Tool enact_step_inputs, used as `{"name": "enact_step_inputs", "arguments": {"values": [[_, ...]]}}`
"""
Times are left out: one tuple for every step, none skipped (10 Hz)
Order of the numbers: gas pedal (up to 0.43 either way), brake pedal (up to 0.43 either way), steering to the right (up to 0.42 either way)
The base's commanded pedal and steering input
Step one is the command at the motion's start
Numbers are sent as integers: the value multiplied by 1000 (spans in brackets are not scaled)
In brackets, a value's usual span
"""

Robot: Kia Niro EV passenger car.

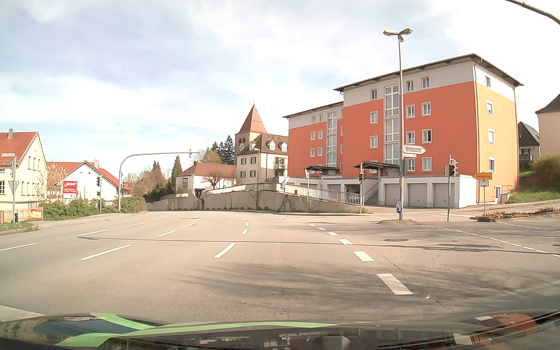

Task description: Follow the waypoints while adhering to traffic rules and regulations

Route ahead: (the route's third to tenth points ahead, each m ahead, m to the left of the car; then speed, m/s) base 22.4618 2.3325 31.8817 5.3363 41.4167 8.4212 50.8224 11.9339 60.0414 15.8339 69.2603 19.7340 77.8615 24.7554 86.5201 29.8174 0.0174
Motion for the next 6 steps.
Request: {"name": "enact_step_inputs", "arguments": {"values": [[0,152,-47],[0,152,-47],[0,152,-47],[0,159,-47],[0,159,-47],[0,152,-47]]}}
